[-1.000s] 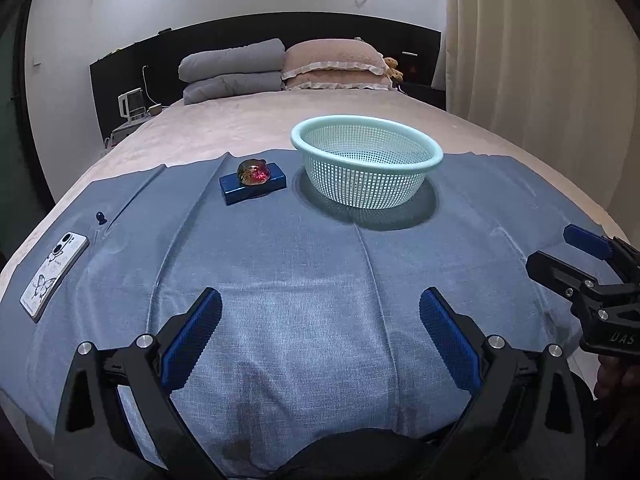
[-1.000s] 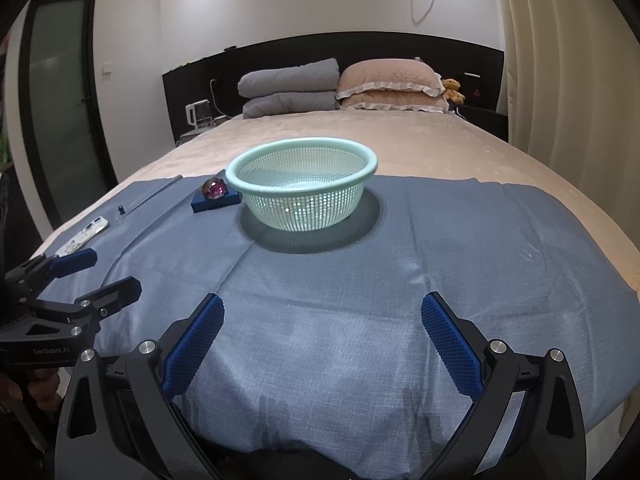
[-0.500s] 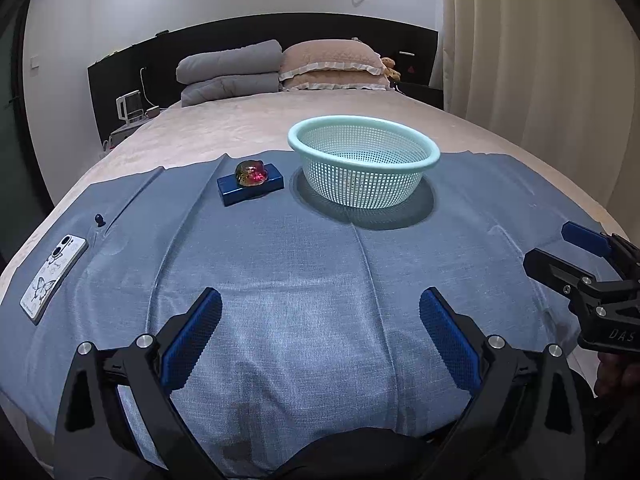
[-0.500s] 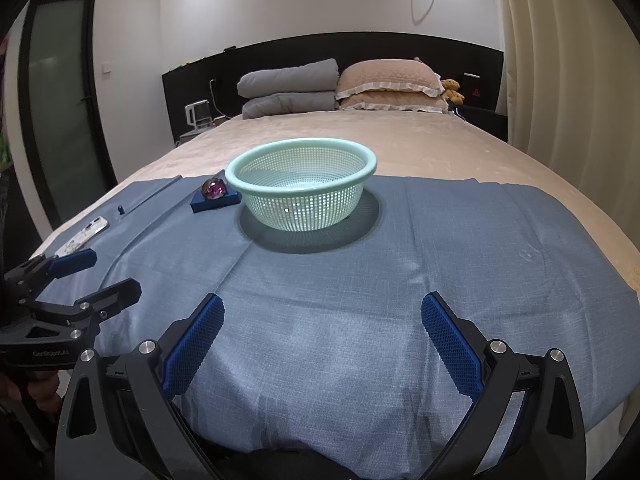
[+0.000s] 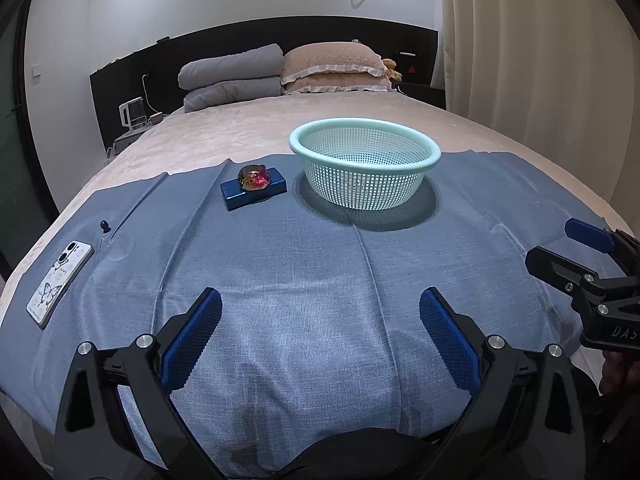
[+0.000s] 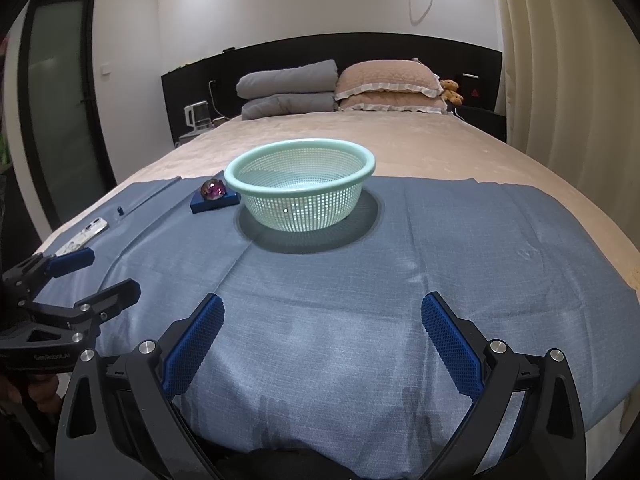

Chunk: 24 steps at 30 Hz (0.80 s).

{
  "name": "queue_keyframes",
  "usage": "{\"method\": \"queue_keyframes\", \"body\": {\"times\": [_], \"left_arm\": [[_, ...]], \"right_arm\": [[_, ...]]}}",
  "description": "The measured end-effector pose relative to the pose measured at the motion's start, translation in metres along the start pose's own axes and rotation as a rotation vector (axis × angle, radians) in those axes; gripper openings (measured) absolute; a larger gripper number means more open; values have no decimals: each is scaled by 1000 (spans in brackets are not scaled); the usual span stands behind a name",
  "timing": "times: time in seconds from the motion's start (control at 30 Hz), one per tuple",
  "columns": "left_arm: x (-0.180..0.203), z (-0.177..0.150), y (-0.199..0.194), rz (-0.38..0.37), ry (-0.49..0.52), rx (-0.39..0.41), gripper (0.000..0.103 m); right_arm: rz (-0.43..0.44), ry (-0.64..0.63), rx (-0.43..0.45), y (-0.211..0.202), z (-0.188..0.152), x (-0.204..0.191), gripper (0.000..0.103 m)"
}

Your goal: Organize jewelry

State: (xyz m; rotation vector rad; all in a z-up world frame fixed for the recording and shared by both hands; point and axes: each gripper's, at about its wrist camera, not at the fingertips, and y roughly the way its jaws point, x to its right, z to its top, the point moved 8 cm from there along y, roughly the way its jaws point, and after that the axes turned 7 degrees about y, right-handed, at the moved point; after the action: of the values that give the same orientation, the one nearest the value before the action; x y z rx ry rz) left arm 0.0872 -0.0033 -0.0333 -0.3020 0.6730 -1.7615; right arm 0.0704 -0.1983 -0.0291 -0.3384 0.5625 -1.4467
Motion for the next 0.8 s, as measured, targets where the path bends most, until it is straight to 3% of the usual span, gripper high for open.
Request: {"method": "queue_keyframes", "body": {"times": [0.8], "left_arm": [[-4,-3,3,8,-17,-19,97]], "right_arm": [[-10,-11,4,-2,0,0,95]]}}
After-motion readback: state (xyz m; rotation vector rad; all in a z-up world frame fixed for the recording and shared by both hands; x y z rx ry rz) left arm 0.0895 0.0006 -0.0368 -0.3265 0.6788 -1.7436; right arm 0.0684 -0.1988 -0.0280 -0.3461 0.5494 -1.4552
